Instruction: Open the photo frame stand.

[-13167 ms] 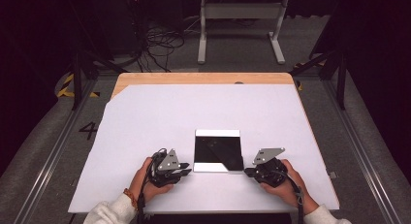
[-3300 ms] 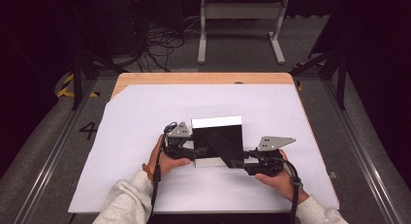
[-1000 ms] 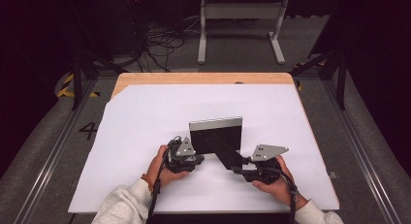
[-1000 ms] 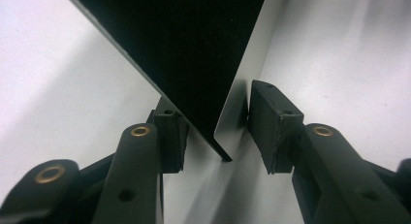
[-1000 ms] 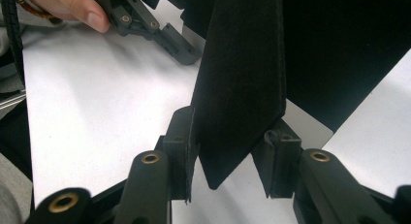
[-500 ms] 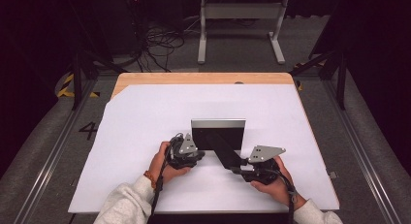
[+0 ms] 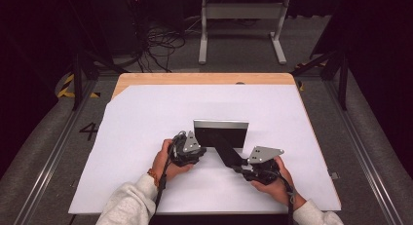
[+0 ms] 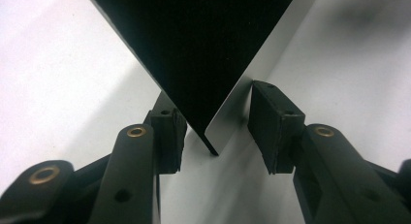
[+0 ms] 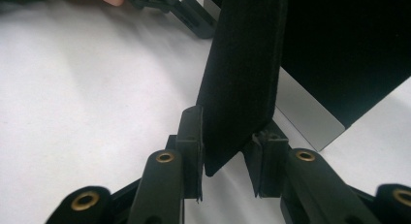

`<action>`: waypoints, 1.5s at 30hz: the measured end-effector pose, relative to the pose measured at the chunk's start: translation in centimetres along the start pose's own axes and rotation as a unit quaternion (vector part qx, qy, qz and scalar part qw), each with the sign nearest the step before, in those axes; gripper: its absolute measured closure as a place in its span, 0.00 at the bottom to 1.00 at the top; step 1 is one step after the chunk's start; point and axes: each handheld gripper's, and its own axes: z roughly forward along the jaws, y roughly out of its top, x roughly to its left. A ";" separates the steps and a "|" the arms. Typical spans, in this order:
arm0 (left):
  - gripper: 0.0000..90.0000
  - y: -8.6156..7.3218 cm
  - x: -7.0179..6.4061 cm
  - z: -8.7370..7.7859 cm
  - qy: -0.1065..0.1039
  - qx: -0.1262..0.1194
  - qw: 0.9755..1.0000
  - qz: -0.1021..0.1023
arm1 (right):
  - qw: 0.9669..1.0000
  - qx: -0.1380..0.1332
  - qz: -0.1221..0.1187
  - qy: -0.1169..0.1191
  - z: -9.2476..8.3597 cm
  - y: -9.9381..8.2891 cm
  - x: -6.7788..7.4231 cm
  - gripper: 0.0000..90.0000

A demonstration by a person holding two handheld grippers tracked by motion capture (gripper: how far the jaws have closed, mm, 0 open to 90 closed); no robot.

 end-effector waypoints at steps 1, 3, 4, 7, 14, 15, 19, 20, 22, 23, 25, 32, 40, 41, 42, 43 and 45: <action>0.66 0.0 0.0 0.0 -0.002 0.000 1.000 -0.004 | 1.000 0.002 0.000 0.001 0.1 -0.1 -0.1 0.80; 0.67 0.0 0.1 0.0 -0.003 -0.002 1.000 -0.001 | 1.000 0.005 -0.001 0.002 0.3 -0.2 -0.1 0.80; 0.67 0.0 0.1 0.0 -0.005 -0.003 1.000 -0.001 | 1.000 0.006 -0.002 0.003 0.3 -0.2 -0.1 0.79; 0.69 -0.1 0.2 -0.2 -0.011 -0.007 1.000 -0.003 | 1.000 0.000 -0.002 0.001 0.1 -0.1 0.0 0.75; 0.76 0.1 0.4 -1.5 -0.021 -0.022 1.000 0.007 | 1.000 -0.021 0.005 0.002 -0.8 0.2 -0.1 0.80; 0.76 0.1 0.4 -1.7 -0.021 -0.026 0.999 0.007 | 1.000 -0.023 0.005 0.001 -0.9 0.3 -0.1 0.80; 0.77 0.2 0.4 -2.1 -0.020 -0.036 0.999 0.007 | 1.000 -0.024 0.008 -0.007 -1.0 0.3 -0.2 0.79; 0.77 0.2 0.4 -2.2 -0.021 -0.037 0.999 0.005 | 1.000 -0.024 0.007 -0.006 -1.1 0.3 -0.2 0.79; 0.77 0.2 0.5 -2.3 -0.022 -0.039 0.999 0.003 | 1.000 -0.025 0.001 -0.012 -1.1 0.4 -0.2 0.79; 0.78 0.2 0.5 -2.3 -0.022 -0.039 0.999 0.003 | 1.000 -0.025 0.001 -0.012 -1.1 0.4 -0.2 0.79; 0.78 0.1 0.6 -2.4 -0.024 -0.040 0.999 0.004 | 1.000 -0.029 0.001 -0.012 -1.3 0.4 -0.3 0.79; 0.80 0.3 0.9 -3.4 -0.027 -0.052 0.998 0.009 | 0.999 -0.053 -0.003 -0.012 -3.3 1.1 -0.6 0.92; 0.82 0.3 1.0 -4.2 -0.032 -0.059 0.998 0.007 | 0.995 -0.056 -0.005 -0.082 -4.3 1.3 -1.1 0.96; 0.83 0.4 1.1 -4.3 -0.032 -0.058 0.998 0.008 | 0.994 -0.051 0.001 -0.093 -4.1 1.0 -1.3 0.96; 0.83 0.4 1.1 -4.3 -0.033 -0.057 0.998 0.008 | 0.994 -0.051 0.001 -0.093 -4.1 1.0 -1.3 0.96; 0.84 0.4 1.1 -4.4 -0.033 -0.057 0.998 0.006 | 0.994 -0.049 0.002 -0.098 -4.0 1.0 -1.4 0.96; 0.85 0.4 1.1 -4.4 -0.033 -0.056 0.998 0.006 | 0.993 -0.042 0.005 -0.107 -3.8 0.8 -1.5 0.93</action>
